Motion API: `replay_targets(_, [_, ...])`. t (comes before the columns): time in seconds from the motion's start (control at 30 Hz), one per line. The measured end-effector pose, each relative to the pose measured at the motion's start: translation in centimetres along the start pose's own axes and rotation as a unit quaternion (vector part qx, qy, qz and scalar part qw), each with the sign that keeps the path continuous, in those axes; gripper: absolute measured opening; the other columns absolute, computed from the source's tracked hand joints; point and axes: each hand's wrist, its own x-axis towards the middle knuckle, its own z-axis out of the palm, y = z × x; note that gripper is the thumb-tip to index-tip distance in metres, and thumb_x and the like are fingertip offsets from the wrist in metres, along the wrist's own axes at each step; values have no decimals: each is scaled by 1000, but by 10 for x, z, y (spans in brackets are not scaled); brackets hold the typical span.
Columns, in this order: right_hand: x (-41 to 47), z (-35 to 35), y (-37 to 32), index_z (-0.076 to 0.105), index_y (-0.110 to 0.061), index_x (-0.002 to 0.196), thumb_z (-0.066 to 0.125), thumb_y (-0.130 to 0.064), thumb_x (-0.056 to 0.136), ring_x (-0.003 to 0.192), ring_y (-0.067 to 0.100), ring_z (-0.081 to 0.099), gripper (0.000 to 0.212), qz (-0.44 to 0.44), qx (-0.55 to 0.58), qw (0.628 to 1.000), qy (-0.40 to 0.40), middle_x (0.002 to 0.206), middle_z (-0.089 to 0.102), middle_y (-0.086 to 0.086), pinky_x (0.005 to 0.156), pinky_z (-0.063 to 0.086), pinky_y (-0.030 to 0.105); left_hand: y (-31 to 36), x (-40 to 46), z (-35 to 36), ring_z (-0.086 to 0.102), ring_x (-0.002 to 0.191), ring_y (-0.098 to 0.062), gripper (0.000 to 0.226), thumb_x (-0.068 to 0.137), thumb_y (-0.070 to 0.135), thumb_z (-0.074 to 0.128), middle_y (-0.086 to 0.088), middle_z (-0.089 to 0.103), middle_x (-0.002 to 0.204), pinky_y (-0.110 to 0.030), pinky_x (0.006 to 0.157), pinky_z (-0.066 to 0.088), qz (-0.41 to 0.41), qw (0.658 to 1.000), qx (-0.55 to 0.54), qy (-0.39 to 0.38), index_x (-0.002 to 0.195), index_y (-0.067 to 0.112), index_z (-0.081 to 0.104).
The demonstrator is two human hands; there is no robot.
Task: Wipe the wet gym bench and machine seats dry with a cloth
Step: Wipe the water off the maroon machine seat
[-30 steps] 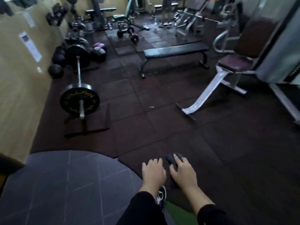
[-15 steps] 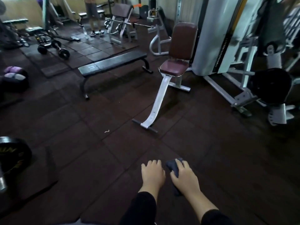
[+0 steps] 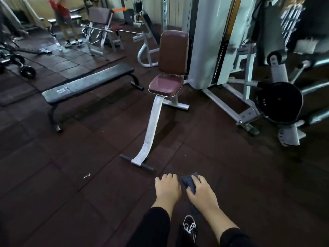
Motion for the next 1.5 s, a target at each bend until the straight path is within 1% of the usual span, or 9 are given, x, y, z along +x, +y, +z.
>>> replay_targets(0.2, [131, -46, 22, 44, -17, 137, 51, -32, 89, 118, 21, 51, 51, -1, -6, 1000, -4, 135, 43, 0, 89, 45, 32, 31, 120, -50, 43, 127, -22, 30, 100, 31, 35, 0, 52, 132, -45, 102, 30, -9, 1000, -2, -8, 125, 19, 49])
replay_targets(0.3, [185, -62, 27, 44, -18, 137, 49, -34, 91, 118, 20, 51, 49, 19, -5, 1000, -16, 136, 41, -1, 89, 44, 31, 41, 168, -72, 44, 126, -22, 31, 100, 31, 35, 0, 52, 132, -45, 101, 31, -10, 1000, -9, -15, 125, 19, 48])
replay_targets(0.57, [345, -75, 23, 44, -20, 137, 50, -33, 90, 116, 15, 52, 49, 26, 10, 999, -16, 135, 42, -6, 89, 46, 28, 35, 329, -118, 41, 130, -22, 35, 101, 31, 33, 0, 49, 136, -45, 104, 29, -13, 999, -8, -48, 132, 19, 43])
replay_targets(0.67, [419, -80, 14, 44, -20, 137, 50, -35, 90, 117, 16, 52, 50, 21, -1, 1000, -16, 136, 41, -6, 90, 46, 30, 25, 403, -147, 42, 129, -23, 35, 101, 31, 34, -1, 49, 136, -45, 105, 29, -8, 999, -2, -45, 133, 19, 43])
replay_targets(0.87, [559, -102, -18, 46, -22, 134, 50, -34, 89, 118, 17, 52, 47, 46, 8, 999, 6, 136, 41, -6, 90, 45, 31, -9, 530, -221, 46, 124, -24, 34, 101, 31, 33, -2, 52, 131, -44, 101, 34, 13, 1000, -5, -8, 130, 19, 45])
replay_targets(0.97, [611, -105, -37, 45, -23, 136, 50, -35, 90, 119, 15, 51, 48, 58, 27, 998, 8, 138, 40, -8, 91, 44, 29, -28, 579, -247, 48, 122, -23, 34, 101, 32, 33, -1, 54, 129, -42, 99, 35, 2, 1000, -9, -8, 130, 20, 45])
replay_targets(1.13, [694, -97, -59, 44, -23, 137, 51, -34, 90, 121, 15, 50, 49, 47, 32, 998, -2, 140, 39, -7, 92, 43, 27, -53, 661, -276, 46, 125, -21, 37, 100, 32, 33, 1, 51, 133, -40, 97, 35, -3, 1000, -19, -11, 134, 21, 41])
replay_targets(1.33, [812, -76, -75, 40, -25, 140, 50, -36, 91, 127, 12, 43, 51, 23, 36, 999, -21, 143, 34, -9, 95, 40, 25, -82, 769, -297, 39, 133, -18, 47, 101, 31, 31, 4, 42, 145, -39, 104, 30, -22, 999, -38, -3, 148, 22, 29])
replay_targets(1.5, [903, -50, -85, 37, -24, 142, 46, -36, 94, 133, 14, 37, 50, 26, 30, 999, -32, 148, 30, -6, 100, 40, 28, -108, 852, -301, 32, 138, -15, 49, 101, 31, 30, 7, 34, 151, -41, 110, 24, -40, 998, -47, -14, 149, 23, 26])
